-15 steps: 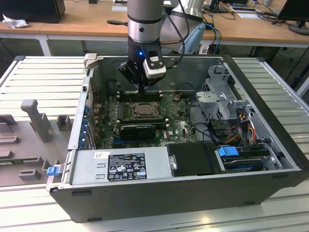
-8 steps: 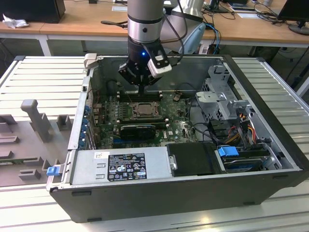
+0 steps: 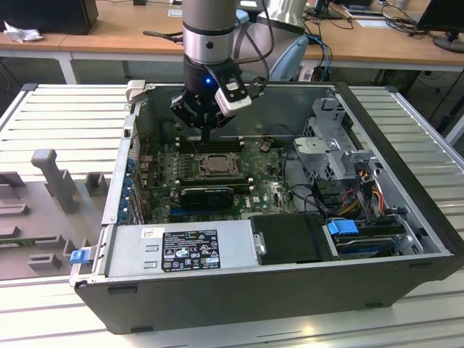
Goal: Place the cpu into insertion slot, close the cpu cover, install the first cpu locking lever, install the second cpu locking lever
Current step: 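Install the first cpu locking lever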
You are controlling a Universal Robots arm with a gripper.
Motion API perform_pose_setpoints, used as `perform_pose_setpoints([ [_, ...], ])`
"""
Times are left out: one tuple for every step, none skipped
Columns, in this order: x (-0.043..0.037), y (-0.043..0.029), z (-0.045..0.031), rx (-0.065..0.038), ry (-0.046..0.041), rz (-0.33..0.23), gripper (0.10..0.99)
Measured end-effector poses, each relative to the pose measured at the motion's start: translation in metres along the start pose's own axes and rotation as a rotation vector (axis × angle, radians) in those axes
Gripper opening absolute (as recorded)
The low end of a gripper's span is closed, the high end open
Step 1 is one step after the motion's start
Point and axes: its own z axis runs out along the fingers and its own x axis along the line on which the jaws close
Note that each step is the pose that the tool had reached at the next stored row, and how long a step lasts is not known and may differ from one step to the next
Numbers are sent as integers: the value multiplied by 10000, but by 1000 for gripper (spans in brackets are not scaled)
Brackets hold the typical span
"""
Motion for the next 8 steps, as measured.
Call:
perform_pose_setpoints([
  [74, -1, 8, -26, 0, -6, 106],
  [121, -2, 14, -43, 1, -14, 106],
  [150, -1, 17, -52, 1, -20, 106],
  [189, 2, 19, -59, 1, -22, 106],
  [218, 3, 19, -61, 1, -26, 106],
  [245, 4, 20, -62, -1, -30, 106],
  [270, 5, 20, -63, -3, -31, 106],
  [304, 5, 20, -64, -5, -32, 106],
])
